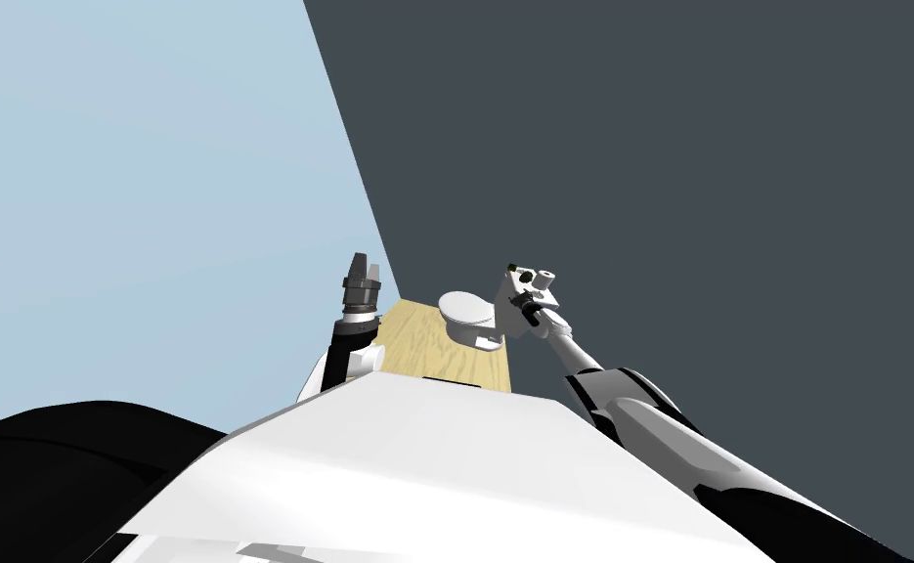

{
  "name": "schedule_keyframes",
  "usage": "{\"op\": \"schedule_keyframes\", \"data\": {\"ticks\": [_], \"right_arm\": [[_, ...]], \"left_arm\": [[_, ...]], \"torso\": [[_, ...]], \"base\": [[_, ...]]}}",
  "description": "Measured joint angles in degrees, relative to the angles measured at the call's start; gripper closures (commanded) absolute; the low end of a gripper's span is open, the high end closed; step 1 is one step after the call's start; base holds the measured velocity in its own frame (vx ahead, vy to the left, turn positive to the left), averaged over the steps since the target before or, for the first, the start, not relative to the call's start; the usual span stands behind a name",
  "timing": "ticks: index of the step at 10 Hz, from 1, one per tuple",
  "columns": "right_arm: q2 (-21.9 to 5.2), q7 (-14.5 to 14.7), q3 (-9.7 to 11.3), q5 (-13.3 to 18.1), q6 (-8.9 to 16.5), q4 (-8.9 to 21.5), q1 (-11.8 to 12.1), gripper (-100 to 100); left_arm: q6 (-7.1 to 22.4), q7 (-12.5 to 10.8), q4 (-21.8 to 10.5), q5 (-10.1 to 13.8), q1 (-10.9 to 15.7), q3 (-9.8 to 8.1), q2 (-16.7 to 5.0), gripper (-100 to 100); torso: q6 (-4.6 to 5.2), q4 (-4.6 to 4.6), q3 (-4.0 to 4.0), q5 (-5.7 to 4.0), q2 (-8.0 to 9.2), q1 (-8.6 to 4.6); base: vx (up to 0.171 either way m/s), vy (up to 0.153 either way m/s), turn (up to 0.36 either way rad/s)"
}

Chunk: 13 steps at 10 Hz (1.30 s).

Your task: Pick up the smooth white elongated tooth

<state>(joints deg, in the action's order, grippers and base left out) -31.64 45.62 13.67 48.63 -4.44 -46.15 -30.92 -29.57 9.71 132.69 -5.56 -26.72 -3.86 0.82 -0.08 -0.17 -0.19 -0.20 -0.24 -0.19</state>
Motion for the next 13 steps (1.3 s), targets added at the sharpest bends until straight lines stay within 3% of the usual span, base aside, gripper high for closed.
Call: {"op": "schedule_keyframes", "data": {"ticks": [4, 6, 7, 8, 9, 10, 12, 13], "right_arm": [[-0.01, -0.01, -0.02, -0.01, -0.04, -0.18, -0.15, 100], [-0.01, -0.01, -0.02, -0.01, -0.04, -0.18, -0.15, -100], [0.07, -0.08, -0.57, 1.18, 0.41, 0.82, 0.2, -100], [-0.91, -1.75, 1.79, 1.52, 2.69, -0.83, 1.52, -100], [-0.09, -1.55, 0.46, 2.46, 2.94, 0.14, 1.63, -100], [-0.88, -2.06, 1.66, 2.72, 3.83, -0.76, 3.07, -100], [0.14, -1.91, 0.4, 5.21, 4.82, -0.11, 4.9, -100], [0.13, -2.1, 0.96, 5.89, 5.69, -0.48, 5.8, -100]], "left_arm": [[0.0, 0.0, 0.0, 0.0, 0.0, 0.0, 0.0, 0], [0.0, 0.0, 0.0, 0.0, 0.0, 0.0, 0.0, 0], [0.0, 0.0, 0.0, 0.0, 0.0, 0.0, 0.0, 0], [0.0, 0.0, 0.0, 0.0, 0.0, 0.0, 0.0, 0], [0.0, 0.0, 0.0, 0.0, 0.0, 0.0, 0.0, 0], [0.0, 0.0, 0.0, 0.0, 0.0, 0.0, 0.0, 0], [0.0, 0.0, 0.0, 0.0, 0.0, 0.0, 0.0, 0], [0.0, 0.0, 0.0, 0.0, 0.0, 0.0, 0.0, 0]], "torso": [[0.06, -0.2, -0.25, -0.08, -0.31, -0.09], [0.06, -0.2, -0.27, -0.08, -0.33, -0.11], [0.05, -0.2, -0.24, -0.11, -0.28, -0.2], [0.07, -0.19, -0.21, -0.12, -0.23, -0.26], [0.07, -0.19, -0.22, -0.11, -0.25, -0.23], [0.07, -0.19, -0.22, -0.1, -0.24, -0.17], [0.06, -0.19, -0.21, -0.09, -0.24, -0.11], [0.06, -0.19, -0.21, -0.08, -0.24, -0.09]], "base": [[0.0, 0.0, 0.0], [-0.009, -0.013, 0.052], [-0.03, -0.04, 0.113], [-0.022, -0.027, 0.024], [-0.022, -0.004, 0.09], [-0.027, 0.001, 0.108], [-0.026, 0.006, 0.092], [-0.024, 0.014, 0.108]]}}
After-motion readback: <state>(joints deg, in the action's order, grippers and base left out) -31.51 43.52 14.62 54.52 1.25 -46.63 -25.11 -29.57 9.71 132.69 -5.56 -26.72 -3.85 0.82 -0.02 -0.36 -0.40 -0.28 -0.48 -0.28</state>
